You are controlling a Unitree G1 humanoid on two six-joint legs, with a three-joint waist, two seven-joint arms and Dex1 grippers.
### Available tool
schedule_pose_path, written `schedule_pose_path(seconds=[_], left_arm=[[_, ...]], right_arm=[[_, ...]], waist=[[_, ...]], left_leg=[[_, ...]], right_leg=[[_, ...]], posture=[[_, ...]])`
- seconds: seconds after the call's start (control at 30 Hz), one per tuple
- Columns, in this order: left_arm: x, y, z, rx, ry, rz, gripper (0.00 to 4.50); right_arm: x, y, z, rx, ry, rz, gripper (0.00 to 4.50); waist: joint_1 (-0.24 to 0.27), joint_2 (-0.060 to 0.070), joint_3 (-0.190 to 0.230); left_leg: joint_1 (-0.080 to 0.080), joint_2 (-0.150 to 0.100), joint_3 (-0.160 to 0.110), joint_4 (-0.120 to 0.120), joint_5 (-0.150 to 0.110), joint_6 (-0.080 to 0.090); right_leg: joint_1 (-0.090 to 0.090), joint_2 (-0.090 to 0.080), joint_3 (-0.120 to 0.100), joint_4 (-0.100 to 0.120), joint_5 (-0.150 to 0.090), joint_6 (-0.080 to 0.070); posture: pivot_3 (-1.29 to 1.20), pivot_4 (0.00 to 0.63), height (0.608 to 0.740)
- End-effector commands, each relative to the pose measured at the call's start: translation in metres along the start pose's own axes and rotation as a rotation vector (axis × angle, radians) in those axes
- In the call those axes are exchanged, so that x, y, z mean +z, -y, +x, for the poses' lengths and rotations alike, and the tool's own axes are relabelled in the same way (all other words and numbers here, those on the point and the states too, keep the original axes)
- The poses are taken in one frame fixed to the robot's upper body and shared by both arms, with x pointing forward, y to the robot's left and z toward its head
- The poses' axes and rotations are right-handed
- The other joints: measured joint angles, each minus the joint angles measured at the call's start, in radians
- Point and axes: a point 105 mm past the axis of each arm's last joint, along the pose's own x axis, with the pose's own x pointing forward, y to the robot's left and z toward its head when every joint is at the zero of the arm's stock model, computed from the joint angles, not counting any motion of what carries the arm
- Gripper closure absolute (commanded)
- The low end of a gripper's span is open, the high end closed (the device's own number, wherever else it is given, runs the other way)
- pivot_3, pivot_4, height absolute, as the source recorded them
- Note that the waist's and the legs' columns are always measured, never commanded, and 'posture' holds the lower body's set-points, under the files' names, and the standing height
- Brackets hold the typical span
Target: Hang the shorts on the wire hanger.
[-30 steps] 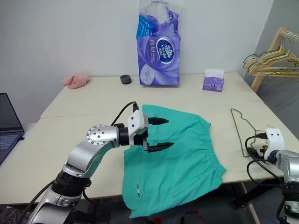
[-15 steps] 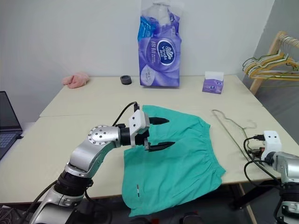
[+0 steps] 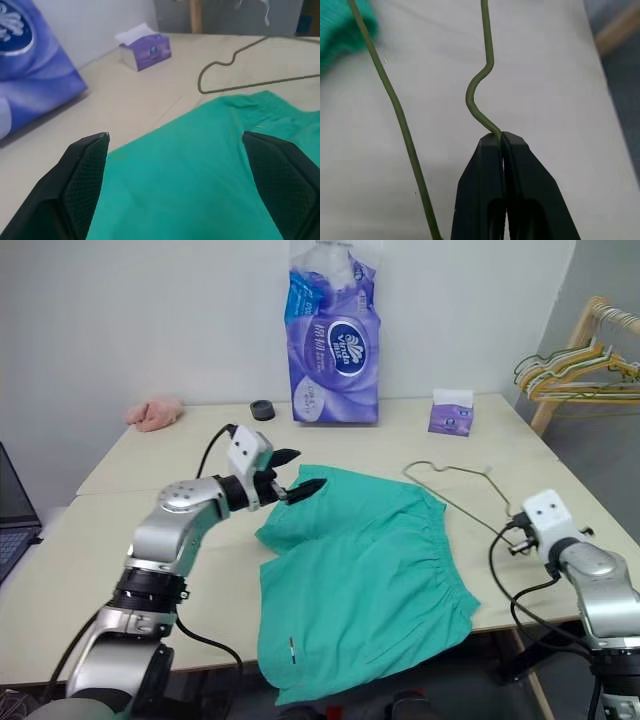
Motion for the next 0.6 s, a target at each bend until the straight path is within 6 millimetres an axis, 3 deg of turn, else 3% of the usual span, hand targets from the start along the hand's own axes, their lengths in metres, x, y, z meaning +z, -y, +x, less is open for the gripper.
schedule_pose_path(seconds=[0.03, 0.23, 0.6], left_arm=[[0.004, 0.003, -0.011, -0.121, -0.023, -0.056, 0.0], [-0.015, 0.013, -0.035, -0.317, -0.188, -0.087, 0.0], [-0.035, 0.044, -0.038, -0.474, -0.293, -0.149, 0.0]], right_arm=[[0.039, -0.007, -0.006, 0.021, 0.171, -0.219, 4.49], [0.076, -0.039, -0.013, 0.14, 0.38, -0.515, 4.49], [0.114, -0.064, -0.021, 0.203, 0.6, -0.727, 4.49]], waist=[[-0.003, -0.001, 0.001], [-0.005, -0.001, 0.003], [-0.003, -0.003, 0.004]], left_leg=[[-0.001, 0.0, 0.0, 0.0, 0.0, 0.0], [-0.001, 0.0, 0.001, 0.001, -0.001, 0.001], [-0.001, 0.0, 0.0, 0.001, -0.001, 0.001]], right_leg=[[-0.001, 0.0, 0.0, 0.0, 0.0, 0.0], [-0.002, 0.0, 0.0, 0.0, 0.0, 0.0], [-0.002, -0.002, 0.001, 0.001, 0.0, -0.002]], posture=[[-0.14, 0.028, 0.74], [-0.14, 0.029, 0.74], [-0.14, 0.028, 0.74]])
